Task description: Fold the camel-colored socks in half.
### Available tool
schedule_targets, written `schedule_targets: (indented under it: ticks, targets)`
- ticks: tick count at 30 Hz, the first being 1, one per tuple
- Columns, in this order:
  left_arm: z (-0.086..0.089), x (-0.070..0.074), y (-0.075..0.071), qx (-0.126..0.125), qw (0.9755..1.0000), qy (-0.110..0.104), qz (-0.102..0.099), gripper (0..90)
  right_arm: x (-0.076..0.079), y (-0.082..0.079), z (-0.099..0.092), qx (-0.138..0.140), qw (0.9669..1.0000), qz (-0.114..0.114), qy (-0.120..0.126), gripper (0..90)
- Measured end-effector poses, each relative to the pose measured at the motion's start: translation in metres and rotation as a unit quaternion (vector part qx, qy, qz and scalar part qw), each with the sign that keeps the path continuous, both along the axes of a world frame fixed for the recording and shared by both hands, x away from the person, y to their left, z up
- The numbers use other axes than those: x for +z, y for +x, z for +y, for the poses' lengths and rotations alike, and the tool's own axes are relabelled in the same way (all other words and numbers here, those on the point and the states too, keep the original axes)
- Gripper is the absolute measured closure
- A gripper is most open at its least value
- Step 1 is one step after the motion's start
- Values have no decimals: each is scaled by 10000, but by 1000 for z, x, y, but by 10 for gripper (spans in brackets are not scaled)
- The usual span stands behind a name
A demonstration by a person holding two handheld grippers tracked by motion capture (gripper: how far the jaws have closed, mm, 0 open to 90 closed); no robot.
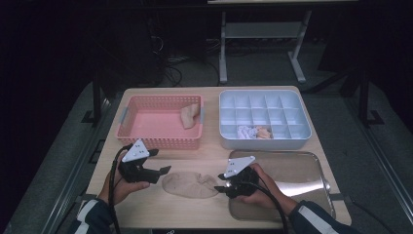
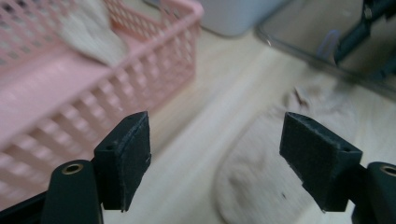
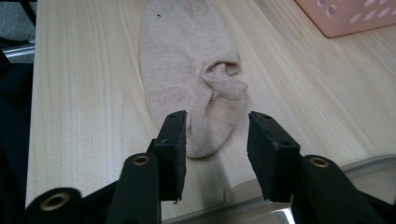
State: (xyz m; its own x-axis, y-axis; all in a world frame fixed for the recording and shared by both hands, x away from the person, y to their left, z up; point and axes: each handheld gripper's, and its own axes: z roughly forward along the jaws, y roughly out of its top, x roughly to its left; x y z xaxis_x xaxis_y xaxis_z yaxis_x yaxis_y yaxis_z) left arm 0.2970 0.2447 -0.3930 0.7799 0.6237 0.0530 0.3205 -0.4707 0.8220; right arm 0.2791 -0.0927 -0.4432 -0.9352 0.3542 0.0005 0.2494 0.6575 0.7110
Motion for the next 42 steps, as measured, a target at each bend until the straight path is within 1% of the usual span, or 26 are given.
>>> schedule_targets:
  ticks: [2,4,7,8,9,10,12,14,15,16,19,21,23,24,26,29,31,32,33,34,36,37,38,39,40,42]
  targets:
    - [-1,14,10,81,9999,-28,-118,222,-1,0,1,36,10000,19,1,551]
    - [-3,24,23,132,9998,-70,-135,219,-1,1,1,37,10000,-2,-2,532]
    - [-9,34,44,195,9996,71,-211,214,-1,0,1,30,10000,-10,-6,513]
    - [-9,34,44,195,9996,71,-211,212,-1,1,1,18,10000,-1,-4,503]
    - [-16,39,60,237,9993,94,-266,212,-1,1,0,-13,10000,-8,-11,492]
    - [-19,41,68,223,9993,175,-253,211,-1,2,0,-21,10000,-27,-27,485]
    - [-27,41,85,247,9991,278,-183,208,-3,3,-1,-55,10000,-20,-34,461]
    - [-35,38,102,319,9980,534,-147,204,-4,4,-2,-68,9999,-44,-80,453]
    - [-39,36,111,378,9979,523,-106,204,-4,3,-2,-117,9999,31,-41,447]
    - [-43,34,120,365,9971,669,-45,204,-4,2,-3,-124,9999,20,-45,444]
    - [-53,26,147,476,9957,752,243,202,-3,1,-4,-111,9999,-2,8,443]
    - [-60,18,165,494,9930,971,451,198,-2,0,-4,-97,9999,-26,9,443]
    - [-68,9,181,509,9889,1257,607,196,-2,0,-3,-23,10000,-61,-2,441]
    - [-68,9,181,509,9889,1257,607,196,-2,0,-3,-23,10000,-61,-2,441]
    - [-76,-2,198,527,9859,1400,753,202,-2,-1,-3,28,10000,-73,-26,439]
    - [-83,-12,212,542,9834,1486,887,202,-3,-2,-3,-21,10000,16,-22,436]
    - [-85,-15,216,544,9825,1508,948,202,-5,-1,-2,12,10000,-16,-50,433]
    - [-88,-20,221,628,9818,1506,971,202,-5,-1,-2,16,10000,-17,-57,432]
    - [-89,-25,225,645,9818,1443,1050,202,-5,-1,-2,19,10000,-21,-69,431]
    - [-91,-28,228,651,9798,1528,1114,203,-5,-1,-3,8,10000,-28,-71,431]
    - [-95,-35,232,712,9769,1682,1107,202,-5,-1,-3,-38,10000,22,-60,429]
    - [-96,-38,233,732,9760,1686,1164,203,-5,-1,-4,-36,10000,-6,-76,429]
    - [-97,-41,235,778,9736,1758,1228,204,-6,-1,-4,-41,10000,-8,-87,428]
    - [-97,-41,235,778,9736,1758,1228,214,-6,-1,-4,-41,10000,-8,-87,428]
    - [-98,-49,239,834,9670,1962,1392,251,-6,-1,-4,-53,9999,15,-108,427]
    - [-97,-52,240,766,9667,1887,1547,326,-6,-2,-4,-65,9999,28,-95,427]
